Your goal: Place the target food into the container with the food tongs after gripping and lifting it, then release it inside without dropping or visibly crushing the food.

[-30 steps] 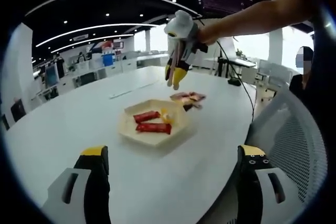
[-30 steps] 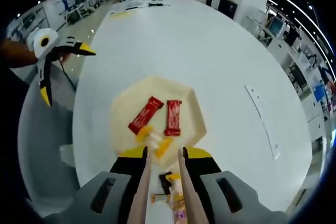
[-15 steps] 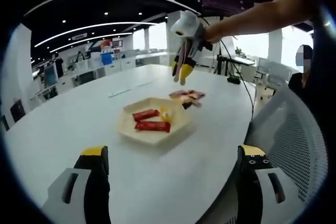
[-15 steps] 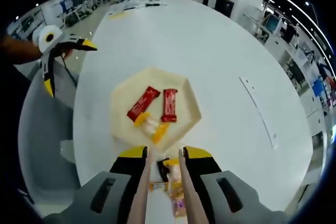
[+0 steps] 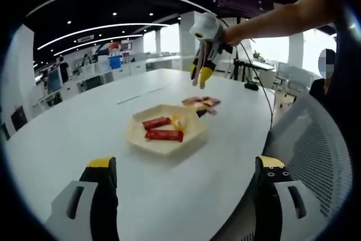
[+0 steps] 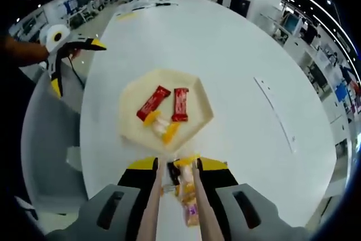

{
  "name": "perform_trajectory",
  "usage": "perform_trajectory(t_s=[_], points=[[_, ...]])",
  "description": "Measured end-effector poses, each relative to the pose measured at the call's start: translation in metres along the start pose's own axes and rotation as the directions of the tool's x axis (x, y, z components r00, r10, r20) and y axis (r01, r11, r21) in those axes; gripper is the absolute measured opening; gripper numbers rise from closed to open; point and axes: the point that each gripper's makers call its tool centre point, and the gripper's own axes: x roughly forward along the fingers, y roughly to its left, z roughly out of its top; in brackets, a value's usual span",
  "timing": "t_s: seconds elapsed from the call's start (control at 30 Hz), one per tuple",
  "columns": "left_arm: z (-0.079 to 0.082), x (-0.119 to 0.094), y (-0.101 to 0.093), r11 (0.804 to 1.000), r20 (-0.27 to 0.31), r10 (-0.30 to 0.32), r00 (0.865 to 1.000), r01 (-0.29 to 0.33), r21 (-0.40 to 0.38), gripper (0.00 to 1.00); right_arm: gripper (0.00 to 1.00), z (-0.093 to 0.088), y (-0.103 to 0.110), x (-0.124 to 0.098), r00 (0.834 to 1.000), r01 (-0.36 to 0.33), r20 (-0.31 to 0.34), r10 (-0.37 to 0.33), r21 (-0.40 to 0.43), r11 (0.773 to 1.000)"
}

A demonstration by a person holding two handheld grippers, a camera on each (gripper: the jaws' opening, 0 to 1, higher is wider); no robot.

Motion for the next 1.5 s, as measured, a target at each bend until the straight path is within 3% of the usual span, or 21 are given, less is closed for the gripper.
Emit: perform_trajectory(t_s=[0.6,1.0,1.5], points=[[-0.002,0.000,0.003,1.000,-0.007,0.009,1.000,-0.009,-0.014,0.99,0.27,-0.033,-0.007,-0.007,1.000,0.001,-0.024,-0.001,-0.024,1.000],[-0.004,0.001,0.003,1.000,-0.017,0.011,1.000,-0.011,-0.016,0.99,0.27,-0.058,-0.013,-0.017,0.999,0.004,-0.037,-0.004,0.003,1.000],[-0.005,0.001,0.003,1.000,-0.024,0.009,1.000,-0.009,-0.016,0.99,0.27,-0.075,-0.015,-0.022,0.999,0.011,-0.043,-0.011,0.010,1.000]])
